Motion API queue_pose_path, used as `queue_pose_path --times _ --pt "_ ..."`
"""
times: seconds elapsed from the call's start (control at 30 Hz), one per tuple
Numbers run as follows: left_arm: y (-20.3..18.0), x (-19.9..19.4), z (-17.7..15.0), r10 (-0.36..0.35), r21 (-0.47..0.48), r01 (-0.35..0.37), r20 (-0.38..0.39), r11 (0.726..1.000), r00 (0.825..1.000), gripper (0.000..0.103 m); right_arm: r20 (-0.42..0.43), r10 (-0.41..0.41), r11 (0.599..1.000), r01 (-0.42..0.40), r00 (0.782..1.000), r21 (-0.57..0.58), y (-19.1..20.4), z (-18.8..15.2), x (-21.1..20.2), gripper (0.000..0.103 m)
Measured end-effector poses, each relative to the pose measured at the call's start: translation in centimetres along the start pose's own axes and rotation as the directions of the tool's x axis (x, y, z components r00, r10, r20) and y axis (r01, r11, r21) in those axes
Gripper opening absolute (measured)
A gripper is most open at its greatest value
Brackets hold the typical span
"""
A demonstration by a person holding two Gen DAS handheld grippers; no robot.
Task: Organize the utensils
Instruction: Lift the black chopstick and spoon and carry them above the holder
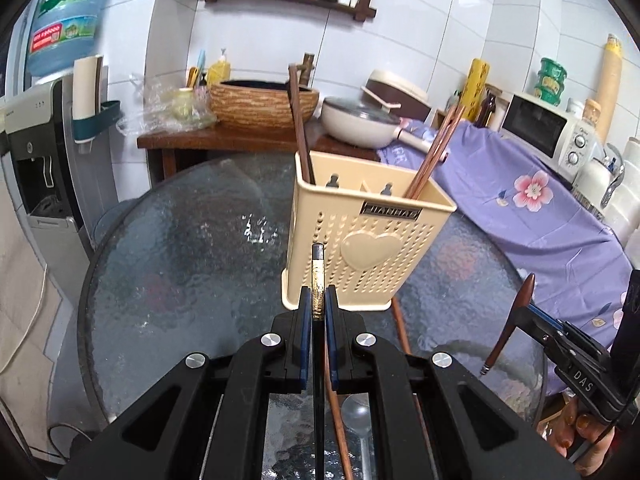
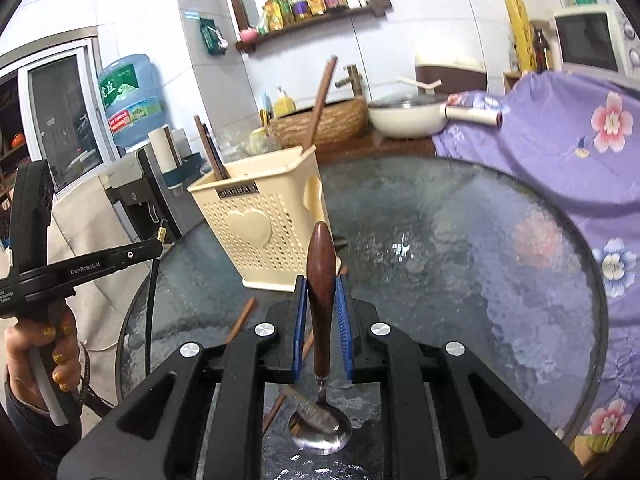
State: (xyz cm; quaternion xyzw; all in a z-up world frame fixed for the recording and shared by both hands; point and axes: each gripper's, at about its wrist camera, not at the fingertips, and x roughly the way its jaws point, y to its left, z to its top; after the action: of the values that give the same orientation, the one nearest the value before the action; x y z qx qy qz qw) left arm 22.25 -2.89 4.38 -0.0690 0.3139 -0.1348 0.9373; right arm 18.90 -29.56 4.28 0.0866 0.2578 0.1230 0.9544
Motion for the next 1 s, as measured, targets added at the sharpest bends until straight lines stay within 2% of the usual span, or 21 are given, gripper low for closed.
queue_pose_path --times 0.43,0.57,0.73,1.0 --pt "-0.5 -2.6 1.3 -0.027 0.004 0.027 0.074 1.0 0.997 0.007 0.076 -0.032 0.998 0.036 0.997 -0.054 1.0 1.0 -1.3 0.015" --pt "-0.7 -3.3 1.5 -0.038 0.009 0.037 0.09 0.999 0.995 0.007 0.092 -0.017 0.996 0.025 0.996 -0.082 1.9 1.1 -2.3 0.015" --pt "-0.7 -3.9 1.7 -0.052 0.003 0.052 0.103 0.999 0.993 0.007 0.133 -0.035 0.993 0.049 0.99 -0.103 2.6 1.5 -3.9 0.015" --pt "-1.1 -4.8 2.0 -0.064 0.013 0.063 0.124 0.998 0.99 0.007 0.142 0.026 0.99 -0.006 0.989 -0.139 4.3 2.2 -6.3 0.015"
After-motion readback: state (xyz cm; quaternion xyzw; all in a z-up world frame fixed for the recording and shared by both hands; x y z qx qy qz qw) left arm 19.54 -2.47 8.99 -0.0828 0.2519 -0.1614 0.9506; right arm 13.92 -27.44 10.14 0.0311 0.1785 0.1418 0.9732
